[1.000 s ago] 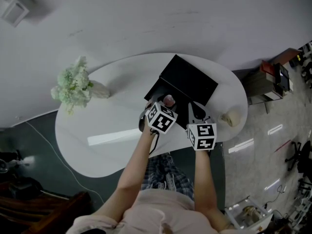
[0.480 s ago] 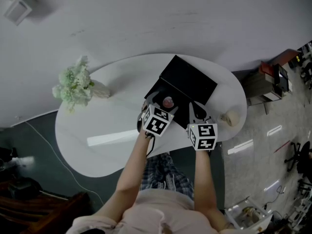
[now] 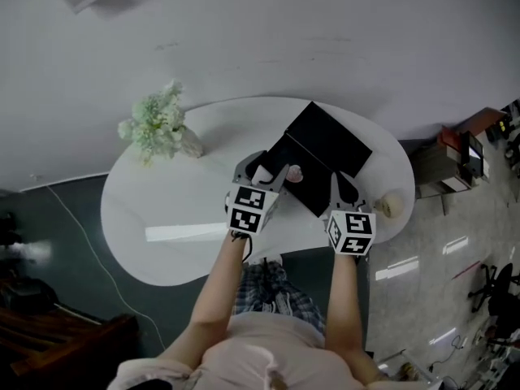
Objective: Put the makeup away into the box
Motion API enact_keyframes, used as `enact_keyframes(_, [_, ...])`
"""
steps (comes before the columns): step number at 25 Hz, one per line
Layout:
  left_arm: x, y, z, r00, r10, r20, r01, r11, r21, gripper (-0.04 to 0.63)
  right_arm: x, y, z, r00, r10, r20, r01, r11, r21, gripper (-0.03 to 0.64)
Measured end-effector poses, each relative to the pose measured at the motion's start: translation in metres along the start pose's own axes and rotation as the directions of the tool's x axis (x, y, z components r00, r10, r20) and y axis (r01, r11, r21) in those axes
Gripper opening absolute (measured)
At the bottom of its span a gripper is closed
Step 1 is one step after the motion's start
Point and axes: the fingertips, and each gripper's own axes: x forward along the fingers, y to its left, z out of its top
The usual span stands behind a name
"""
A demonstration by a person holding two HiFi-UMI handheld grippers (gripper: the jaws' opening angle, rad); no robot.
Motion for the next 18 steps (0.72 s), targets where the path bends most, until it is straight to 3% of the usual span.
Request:
enact_keyframes(4, [-0.053,0.022,0.021,0.993,0.077,0.092,-0.078,0.997,0.0,0.195,-0.013,0.008,0.026,0.997,0.009,0.081,-0.008,1.0,-0.017,0.017])
enact_keyframes(7, [-0.096,0.042,0.034,0.974,0.161,0.162,-0.163,0.987,-0.003,0.138,-0.02,0.017,0.048,0.989,0.022,0.145,-0.018,0.999,-0.031,0.017])
enact_keyframes(10, [-0.136,0.063,0.041,0.948,0.242,0.209,-0.245,0.969,-0.01,0.071,-0.027,0.025,0.069,0.979,0.032,0.2,-0.026,0.999,-0.031,0.017])
enact_keyframes(18, [-0.225,0.115,0.052,0.851,0.421,0.313,-0.406,0.907,-0.116,0.029,-0.036,0.051,0.119,0.953,0.067,0.294,-0.058,0.998,-0.041,0.016])
